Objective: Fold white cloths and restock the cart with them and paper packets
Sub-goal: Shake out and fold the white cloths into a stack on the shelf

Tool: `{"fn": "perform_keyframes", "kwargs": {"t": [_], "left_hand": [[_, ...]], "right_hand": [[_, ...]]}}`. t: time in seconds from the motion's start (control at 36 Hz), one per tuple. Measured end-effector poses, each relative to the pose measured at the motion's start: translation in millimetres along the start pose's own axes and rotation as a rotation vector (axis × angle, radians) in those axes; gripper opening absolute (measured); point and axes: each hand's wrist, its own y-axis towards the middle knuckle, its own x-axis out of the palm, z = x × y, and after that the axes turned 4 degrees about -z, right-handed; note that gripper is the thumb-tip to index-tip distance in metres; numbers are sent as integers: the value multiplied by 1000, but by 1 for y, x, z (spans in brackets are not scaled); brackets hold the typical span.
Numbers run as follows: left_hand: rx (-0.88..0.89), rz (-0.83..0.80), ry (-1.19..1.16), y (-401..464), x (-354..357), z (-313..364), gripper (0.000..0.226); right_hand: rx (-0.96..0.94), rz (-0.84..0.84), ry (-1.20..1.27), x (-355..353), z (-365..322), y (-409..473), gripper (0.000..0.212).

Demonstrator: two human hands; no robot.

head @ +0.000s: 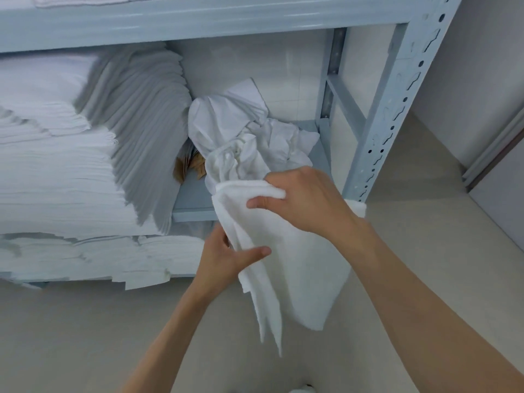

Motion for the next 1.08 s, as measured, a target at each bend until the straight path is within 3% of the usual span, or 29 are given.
{"fn": "perform_keyframes", "kwargs": {"t": [0.14,0.19,0.31,0.5,0.58,0.64,0.69,0.72,0.81,0.86,0.94,1.03,1.08], "left_hand": [[-141,80,-50,-14,0,-25,30],[-182,56,-82,-17,-4,-34,26],[-223,-141,-156,-19,-14,-41,38],[-279,-341,-133,-13,-18,-37,53],[-280,-424,-143,-12,-22,-31,45],[-269,-459,-178,-10,-25,-25,43],[-258,-435,-250,-5,-29,-17,45],[-254,-413,-319,-2,-32,-13,45],[-284,-348,-533,11,-39,-3,44],[-318,-288,-561,19,-46,2,46],[-379,-228,-504,28,-58,2,48],[-434,-235,-528,33,-73,-6,43],[-459,-246,-565,34,-84,-11,42]], "right_hand": [[-45,-110,-42,-10,-31,13,61],[-29,-159,-33,-17,-38,17,61],[8,-222,105,-27,-46,24,62],[158,-269,300,-34,-39,35,64],[183,-199,324,-32,-29,43,62],[213,-53,358,-26,-15,49,45],[303,97,380,-17,3,49,24],[363,141,358,-10,14,45,22],[743,67,360,30,45,6,47],[1037,-156,564,67,55,-35,76],[1231,-432,862,111,56,-88,81],[1178,-491,1354,131,48,-111,73],[1093,-355,1586,131,42,-110,72]]}}
